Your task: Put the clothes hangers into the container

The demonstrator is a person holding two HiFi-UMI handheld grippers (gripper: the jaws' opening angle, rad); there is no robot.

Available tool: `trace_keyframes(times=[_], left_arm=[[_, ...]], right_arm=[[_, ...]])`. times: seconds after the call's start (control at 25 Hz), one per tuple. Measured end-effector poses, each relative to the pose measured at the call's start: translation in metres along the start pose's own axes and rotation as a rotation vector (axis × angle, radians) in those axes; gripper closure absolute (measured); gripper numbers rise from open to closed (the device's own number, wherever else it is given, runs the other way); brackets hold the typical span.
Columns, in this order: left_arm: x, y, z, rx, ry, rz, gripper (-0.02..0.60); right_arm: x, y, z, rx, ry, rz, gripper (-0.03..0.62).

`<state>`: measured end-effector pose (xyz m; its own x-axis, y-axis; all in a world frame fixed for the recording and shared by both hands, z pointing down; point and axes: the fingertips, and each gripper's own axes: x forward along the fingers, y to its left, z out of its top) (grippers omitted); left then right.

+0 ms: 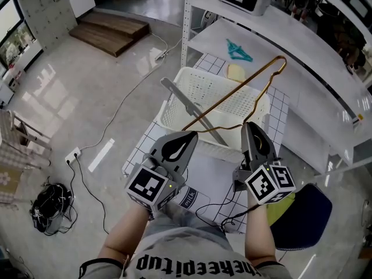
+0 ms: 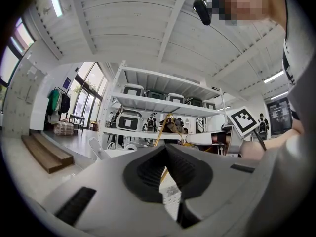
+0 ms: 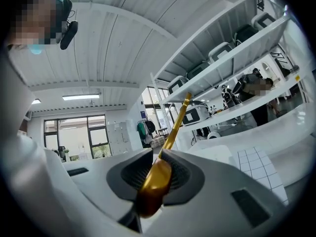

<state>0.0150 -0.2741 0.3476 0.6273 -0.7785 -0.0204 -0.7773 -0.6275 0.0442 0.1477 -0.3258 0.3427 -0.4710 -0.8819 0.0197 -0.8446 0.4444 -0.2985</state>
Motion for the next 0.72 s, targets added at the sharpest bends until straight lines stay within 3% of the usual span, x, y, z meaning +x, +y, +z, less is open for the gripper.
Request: trace_keyframes(times=[0.36,0.72], left_arm=[[0.001,0.001,0.001,0.003,-0.009,0.001,0.558],[0.001,-0.004,0.000,0.006,-0.001,-0.003,0.558]], right_arm=[[-0.002,-0.011,-0.006,0.004,0.023,-0.042,0.525],[-0.006,-0.025,-0.011,-0.100,0.071,-0.145,0.479]])
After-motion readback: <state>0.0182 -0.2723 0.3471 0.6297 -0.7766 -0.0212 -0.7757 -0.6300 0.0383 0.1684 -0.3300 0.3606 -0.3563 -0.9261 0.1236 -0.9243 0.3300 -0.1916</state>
